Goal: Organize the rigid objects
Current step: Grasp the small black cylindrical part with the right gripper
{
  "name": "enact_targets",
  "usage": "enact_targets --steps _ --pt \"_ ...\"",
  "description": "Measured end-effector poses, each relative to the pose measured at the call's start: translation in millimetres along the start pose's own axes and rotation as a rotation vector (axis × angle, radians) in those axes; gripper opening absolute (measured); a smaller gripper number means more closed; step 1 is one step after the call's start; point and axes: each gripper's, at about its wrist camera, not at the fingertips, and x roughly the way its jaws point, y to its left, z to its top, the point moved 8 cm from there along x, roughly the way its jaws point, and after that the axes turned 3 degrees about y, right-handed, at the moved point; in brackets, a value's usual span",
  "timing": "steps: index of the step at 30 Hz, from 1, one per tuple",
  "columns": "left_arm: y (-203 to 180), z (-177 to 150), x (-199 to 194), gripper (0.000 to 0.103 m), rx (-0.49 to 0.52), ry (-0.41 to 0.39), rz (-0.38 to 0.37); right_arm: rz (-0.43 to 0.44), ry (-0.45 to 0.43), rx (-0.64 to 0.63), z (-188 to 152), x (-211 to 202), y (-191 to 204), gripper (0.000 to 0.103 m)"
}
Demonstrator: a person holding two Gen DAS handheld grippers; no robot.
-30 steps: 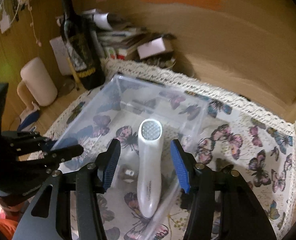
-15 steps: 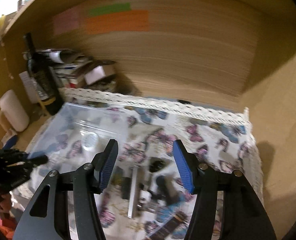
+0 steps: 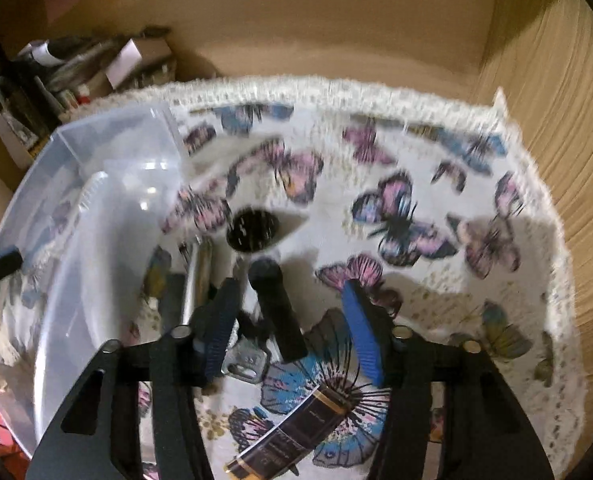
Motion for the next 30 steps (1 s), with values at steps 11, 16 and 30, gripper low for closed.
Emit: enact_targets --steps 11,16,30 --pt "1.1 -0.4 2.4 0.013 0.0 0.003 0.005 0.019 -0.043 -0.015 -1.9 -14.2 3.7 0.014" --pt "1.1 -0.3 2.4 0.014 0.0 0.003 0.005 0.009 -0.071 -0.018 10.1 -27.1 7.2 0.014" --pt "0.5 -0.6 2.5 0.013 -0.001 0.003 0.006 0.092 -0.223 -0.09 56.2 -60.3 62.3 0.014"
